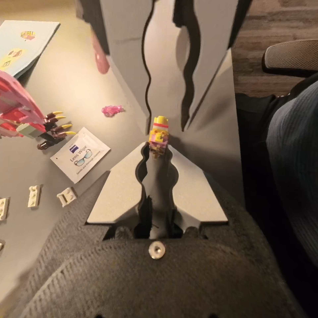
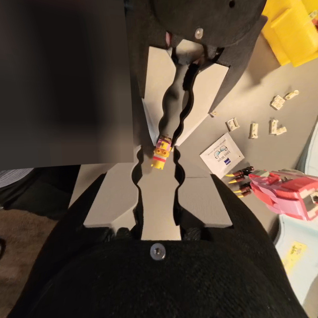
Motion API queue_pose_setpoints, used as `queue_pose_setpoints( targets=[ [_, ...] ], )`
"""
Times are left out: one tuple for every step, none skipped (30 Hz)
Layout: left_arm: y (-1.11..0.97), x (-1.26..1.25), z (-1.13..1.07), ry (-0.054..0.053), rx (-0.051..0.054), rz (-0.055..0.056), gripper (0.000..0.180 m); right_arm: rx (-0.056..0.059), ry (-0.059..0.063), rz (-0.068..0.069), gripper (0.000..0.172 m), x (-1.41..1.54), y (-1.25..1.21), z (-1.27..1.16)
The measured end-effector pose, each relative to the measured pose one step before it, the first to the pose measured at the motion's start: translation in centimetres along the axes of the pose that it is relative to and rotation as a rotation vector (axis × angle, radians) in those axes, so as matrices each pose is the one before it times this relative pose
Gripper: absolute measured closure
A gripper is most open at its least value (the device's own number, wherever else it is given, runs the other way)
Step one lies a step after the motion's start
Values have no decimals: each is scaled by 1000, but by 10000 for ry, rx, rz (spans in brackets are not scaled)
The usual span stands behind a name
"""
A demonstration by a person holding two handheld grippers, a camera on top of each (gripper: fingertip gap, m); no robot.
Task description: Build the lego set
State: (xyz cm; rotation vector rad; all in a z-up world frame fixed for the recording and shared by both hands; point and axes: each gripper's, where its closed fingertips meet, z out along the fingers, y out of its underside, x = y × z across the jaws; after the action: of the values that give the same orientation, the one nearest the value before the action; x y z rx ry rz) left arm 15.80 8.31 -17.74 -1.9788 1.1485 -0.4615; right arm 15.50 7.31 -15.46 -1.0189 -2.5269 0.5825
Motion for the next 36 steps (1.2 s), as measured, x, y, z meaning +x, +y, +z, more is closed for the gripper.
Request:
queue_pose_setpoints(
  targets=[
    [-194, -264, -164, 33, 165, -346, 164, 169, 361, -58, 130, 234, -153, -216],
    [-273, -293, -205, 76, 221, -501, 164, 150, 553, -204, 124, 375, -138, -173],
    [-360, -208, -210, 174, 267, -605, 164, 67, 759, -420, 121, 515, -69, -95],
    [-464, -50, -212, 303, 317, -673, 164, 53, 906, -601, 119, 560, -111, -39],
    [-563, 78, -195, 357, 372, -673, 164, 67, 850, -651, 116, 393, -200, 26],
    [-475, 148, -161, 365, 294, -603, 164, -4, 700, -575, 114, 238, -136, 102],
    [-345, 20, -107, 235, 194, -523, 164, -125, 541, -466, 112, 112, 42, 145],
    [-259, 22, -73, 190, 130, -410, 164, -181, 368, -356, 111, 6, 163, 165],
    [-243, 50, -64, 174, 107, -332, 164, -111, 293, -242, 110, 31, 127, 129],
    [-194, 87, -39, 159, 70, -261, 164, -8, 328, -150, 113, 200, 27, 68],
    [-131, 48, -28, 99, 21, -184, 164, 16, 262, -106, 117, 206, 18, 24],
    [-67, 37, -18, 71, -18, -145, 164, -32, 137, -85, 120, 97, 70, 35],
    [-21, 16, 12, 49, -46, -132, 164, -62, 112, -72, 125, 106, 100, 41],
    [11, 13, 17, 38, -52, -111, 164, -46, 125, -100, 130, 138, 80, 42],
    [37, 52, 41, 73, -63, -87, 164, -27, 167, -144, 136, 214, 53, 13],
    [-20, 43, 44, 64, -14, -72, 164, -12, 122, -153, 139, 180, 40, -22],
    [-36, -12, 3, 18, 8, -60, 164, -20, 13, -80, 139, 50, 28, -14],
    [-12, 22, 7, 28, -24, -44, 164, -5, -37, -7, 139, 10, 5, -9],
    [-6, 25, 12, 13, -27, -13, 164, 18, -61, 30, 140, -13, -2, -26],
    [-12, 37, 23, 13, -24, -22, 164, 17, -68, 40, 140, -10, 3, -36],
    [-44, 16, -17, 13, 4, -43, 164, 14, -17, -18, 142, 24, 8, -45],
    [-97, 56, -48, 61, 37, -75, 164, 17, 41, -48, 142, 85, -20, -56],
    [-41, 34, -21, 53, 5, -61, 164, -2, 11, 20, 142, 55, -11, -46],
    [-67, 0, -30, 12, 16, -27, 164, -20, 14, 31, 142, 71, 9, -24],
    [-60, -22, -24, -26, 11, 18, 164, -20, 53, -36, 143, 63, 21, -11],
    [-10, -18, 16, -38, -33, 11, 164, -33, 39, -84, 143, 29, 33, 3],
    [17, -39, 33, -51, -49, 31, 164, -42, 14, -116, 143, -16, 35, 8],
    [27, -35, 51, -51, -48, 40, 164, -39, -4, -113, 143, -52, 44, 8],
    [45, -53, 57, -53, -53, 15, 164, -31, -15, -73, 143, -63, 50, 18],
    [76, -63, 48, -41, -64, 6, 164, -4, -30, 23, 143, -80, 38, 45],
    [74, -13, 18, -2, -43, -11, 164, 60, -42, 198, 142, -79, 0, 39],
    [-62, 46, -64, 34, 67, -34, 164, 130, 9, 377, 142, 51, -35, -26],
    [-180, 44, -125, 15, 142, -1, 164, 137, 74, 432, 140, 170, -25, -99],
    [19, -195, -114, -157, -20, 56, 164, 19, -34, 325, 131, 23, 79, -116],
    [195, -268, -92, -233, -135, 142, 164, -206, -79, 195, 117, -50, 365, -51],
    [58, -87, -84, -114, -37, 99, 164, -287, 3, 96, 113, 31, 505, -21]
  ],
)
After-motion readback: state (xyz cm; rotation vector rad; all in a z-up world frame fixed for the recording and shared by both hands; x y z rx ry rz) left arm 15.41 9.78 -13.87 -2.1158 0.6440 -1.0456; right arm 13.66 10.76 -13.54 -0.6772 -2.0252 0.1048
